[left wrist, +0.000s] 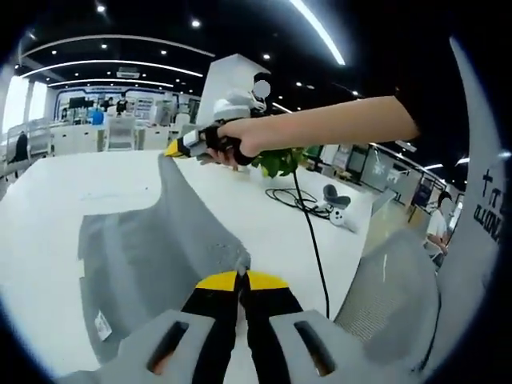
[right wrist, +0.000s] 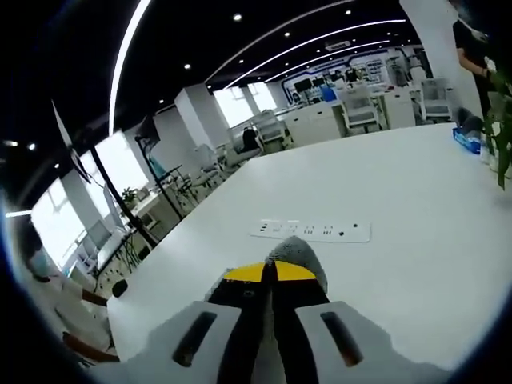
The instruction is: Fold the towel on the table until its edges align and the towel forms a compact rectangular stack.
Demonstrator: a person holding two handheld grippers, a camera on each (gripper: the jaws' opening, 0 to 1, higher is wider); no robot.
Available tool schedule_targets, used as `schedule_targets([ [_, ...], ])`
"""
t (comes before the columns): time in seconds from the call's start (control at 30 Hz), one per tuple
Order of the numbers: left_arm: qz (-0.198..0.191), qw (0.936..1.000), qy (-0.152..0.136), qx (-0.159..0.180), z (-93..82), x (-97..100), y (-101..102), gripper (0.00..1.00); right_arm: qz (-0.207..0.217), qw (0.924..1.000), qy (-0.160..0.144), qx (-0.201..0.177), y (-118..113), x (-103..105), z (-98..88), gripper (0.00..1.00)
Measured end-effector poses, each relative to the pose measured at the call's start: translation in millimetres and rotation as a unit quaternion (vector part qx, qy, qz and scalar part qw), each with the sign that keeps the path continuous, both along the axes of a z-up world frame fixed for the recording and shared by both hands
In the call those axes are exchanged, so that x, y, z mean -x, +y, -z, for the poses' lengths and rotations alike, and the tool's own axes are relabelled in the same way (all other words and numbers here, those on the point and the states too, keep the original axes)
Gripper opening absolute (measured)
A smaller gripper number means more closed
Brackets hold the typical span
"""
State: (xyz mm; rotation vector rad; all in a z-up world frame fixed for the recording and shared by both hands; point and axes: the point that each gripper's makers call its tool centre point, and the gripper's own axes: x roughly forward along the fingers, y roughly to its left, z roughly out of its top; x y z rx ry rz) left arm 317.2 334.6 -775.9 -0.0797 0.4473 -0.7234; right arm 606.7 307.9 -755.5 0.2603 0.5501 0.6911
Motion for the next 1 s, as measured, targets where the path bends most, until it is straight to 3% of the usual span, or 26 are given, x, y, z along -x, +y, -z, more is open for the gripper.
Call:
schedule_targets([
  [0.3, -0.012, 0.9999, -0.006, 0.008, -9.5, 1.4, 18, 0.02, -0.007, 1.0000, -0.003, -0.005, 26, -4, -3.8, 0.00],
  [1.0, -0.060, 0.9978, 0.009, 0.028, -6.5, 6.7, 67, 0.02, -0.039, 0.9992, -0.001, -0.011, 89, -1, 1.7, 0.00],
])
